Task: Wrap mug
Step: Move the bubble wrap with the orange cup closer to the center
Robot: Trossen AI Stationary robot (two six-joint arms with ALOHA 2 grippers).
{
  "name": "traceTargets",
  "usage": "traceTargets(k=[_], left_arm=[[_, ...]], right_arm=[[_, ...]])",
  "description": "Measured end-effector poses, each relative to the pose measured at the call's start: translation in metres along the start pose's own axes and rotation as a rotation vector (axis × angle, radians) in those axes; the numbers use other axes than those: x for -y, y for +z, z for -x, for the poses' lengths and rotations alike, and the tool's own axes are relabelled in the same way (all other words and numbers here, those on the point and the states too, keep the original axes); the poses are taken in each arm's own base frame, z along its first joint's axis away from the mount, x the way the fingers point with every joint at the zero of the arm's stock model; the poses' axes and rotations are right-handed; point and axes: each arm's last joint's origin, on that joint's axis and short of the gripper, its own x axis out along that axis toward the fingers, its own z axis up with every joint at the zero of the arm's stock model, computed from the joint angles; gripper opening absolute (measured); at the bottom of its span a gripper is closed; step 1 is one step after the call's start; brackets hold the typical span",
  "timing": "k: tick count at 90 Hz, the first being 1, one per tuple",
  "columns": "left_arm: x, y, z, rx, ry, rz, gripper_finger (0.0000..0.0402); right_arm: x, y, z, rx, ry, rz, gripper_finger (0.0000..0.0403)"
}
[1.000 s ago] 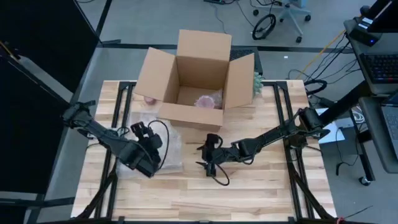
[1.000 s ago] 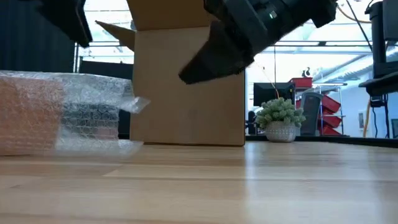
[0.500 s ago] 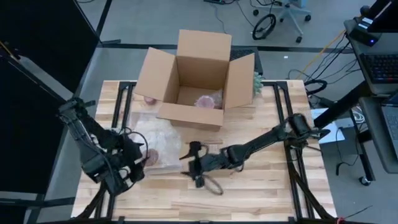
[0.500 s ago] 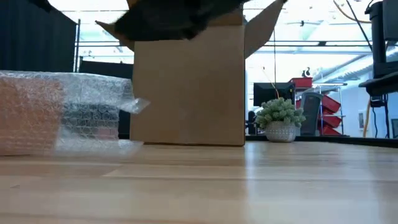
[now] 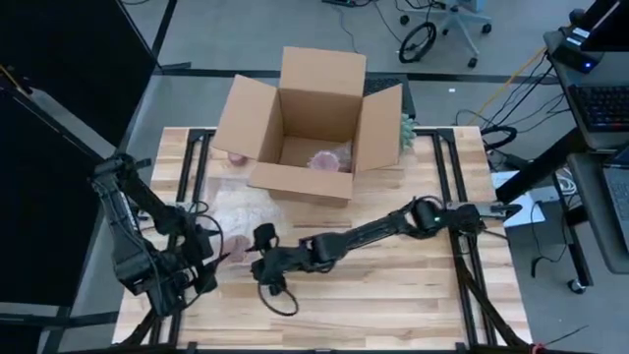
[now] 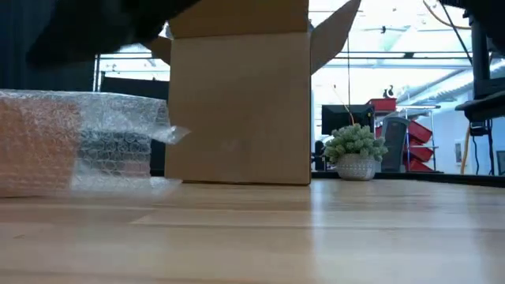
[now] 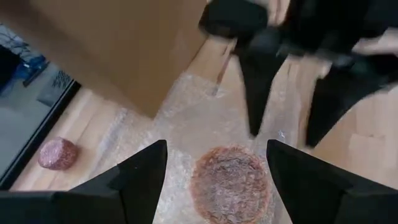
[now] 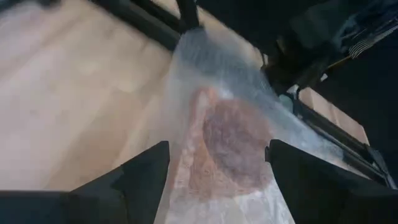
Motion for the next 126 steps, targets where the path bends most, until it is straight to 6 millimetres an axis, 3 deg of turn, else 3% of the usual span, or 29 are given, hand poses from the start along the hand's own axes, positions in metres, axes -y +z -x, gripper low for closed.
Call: traceTargets(k=[24, 47, 68, 106, 126], left_arm=[[0.001, -0.002, 0.002, -0.005, -0.011, -0.016, 0.0262], [0.001, -0.002, 0.002, -0.011, -0.012, -0.018, 0.0262], [0.001, -0.002, 0.002, -0.013, -0.012, -0.015, 0.0262], [0.001, -0.002, 0.002, -0.011, -0.012, -0.008, 0.0262], [0.001, -0.002, 0.002, -0.009, -0.011, -0.009, 0.0262]], right_arm=[[-0.001, -0.016, -0.027, -0.035, 0.0, 0.046, 0.026], [0.007, -0.032, -0.037, -0.055, 0.083, 0.015, 0.0249], [0.018, -0.041, -0.039, -0.075, 0.143, 0.066, 0.0174], [0.015, -0.047, -0.038, -0.115, 0.193, 0.152, 0.0018], [0.012, -0.045, -0.031, -0.165, 0.224, 0.163, 0.0014]])
